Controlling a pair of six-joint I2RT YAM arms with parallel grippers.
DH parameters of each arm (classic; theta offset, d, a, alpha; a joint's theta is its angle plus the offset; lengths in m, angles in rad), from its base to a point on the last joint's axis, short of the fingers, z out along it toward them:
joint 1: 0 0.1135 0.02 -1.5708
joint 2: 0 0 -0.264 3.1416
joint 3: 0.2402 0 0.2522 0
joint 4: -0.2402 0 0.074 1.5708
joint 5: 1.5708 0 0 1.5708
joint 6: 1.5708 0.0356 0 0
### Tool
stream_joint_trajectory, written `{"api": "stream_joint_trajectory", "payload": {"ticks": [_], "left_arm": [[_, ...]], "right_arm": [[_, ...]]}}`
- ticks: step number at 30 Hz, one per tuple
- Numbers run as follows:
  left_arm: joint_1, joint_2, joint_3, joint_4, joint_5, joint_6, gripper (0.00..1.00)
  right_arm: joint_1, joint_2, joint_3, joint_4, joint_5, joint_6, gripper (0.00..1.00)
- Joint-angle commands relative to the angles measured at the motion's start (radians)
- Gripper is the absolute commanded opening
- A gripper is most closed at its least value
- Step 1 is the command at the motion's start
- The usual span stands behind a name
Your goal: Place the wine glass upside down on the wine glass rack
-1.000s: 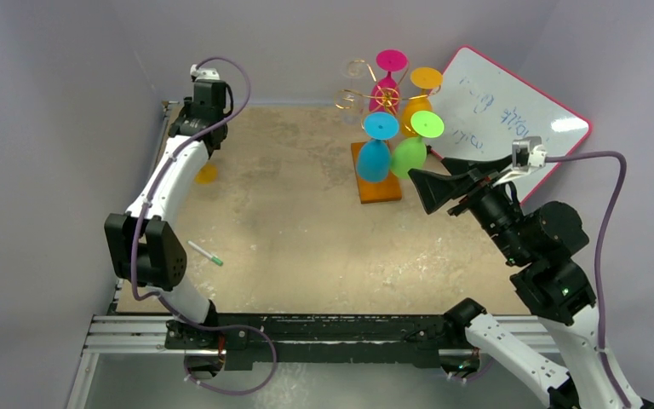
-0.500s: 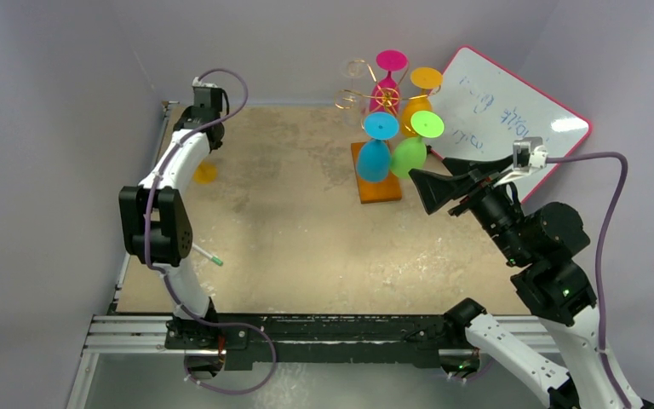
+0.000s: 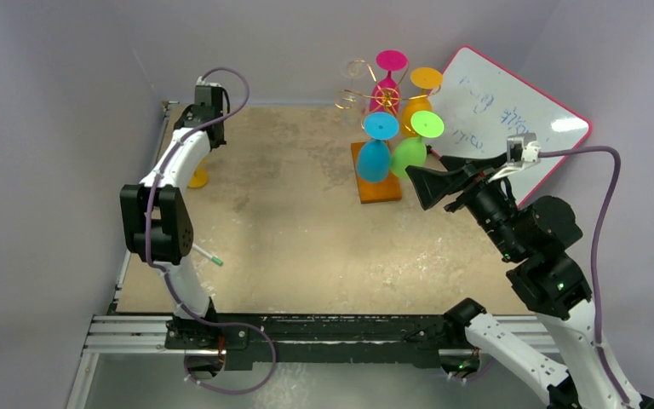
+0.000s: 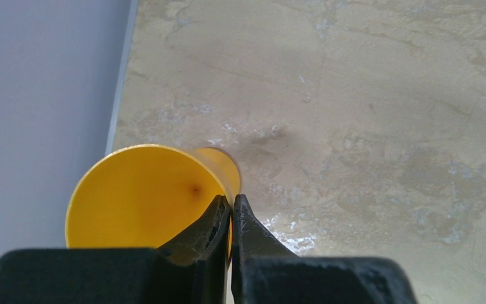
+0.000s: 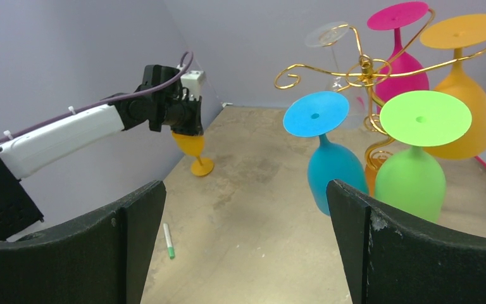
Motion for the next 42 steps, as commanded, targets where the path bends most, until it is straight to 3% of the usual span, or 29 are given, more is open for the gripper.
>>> {"api": "stream_joint_trajectory", "payload": {"ticks": [1,9,15,18,28,36,42], "left_arm": [[0.003,-0.057,0.067,-0.021,0.074,-0.028,0.00],[0.003,-0.143,0.040,-0.091,0.186,-0.095,0.00],[0.003,-0.233,-0.009,-0.133,0.292,-0.128,0.00],[0.002,-0.303,-0.099,-0.104,0.437,-0.173,0.00],[-0.026,-0.447,-0.211,-0.193,0.665,-0.218,0.00],[-0.195,-0.548,-0.241,-0.230,0.794,-0.216,0.00],[-0.214,-0.621,-0.303,-0.146,0.976,-0.293,0.00]], "right_arm": [[0.002,0.010,-0.008,0.059,0.055,-0.014,1.00],[0.002,-0.023,-0.072,0.114,0.008,-0.083,1.00],[0.001,-0.070,-0.088,0.116,0.125,-0.074,1.00],[0.001,-0.082,-0.084,0.094,0.167,-0.076,1.00],[0.002,-0.119,-0.130,0.079,0.061,-0.270,0.94],[0.001,-0.057,-0.118,0.006,-0.159,-0.679,0.87],[0.002,-0.062,-0.143,-0.061,-0.408,-1.059,0.81]]}}
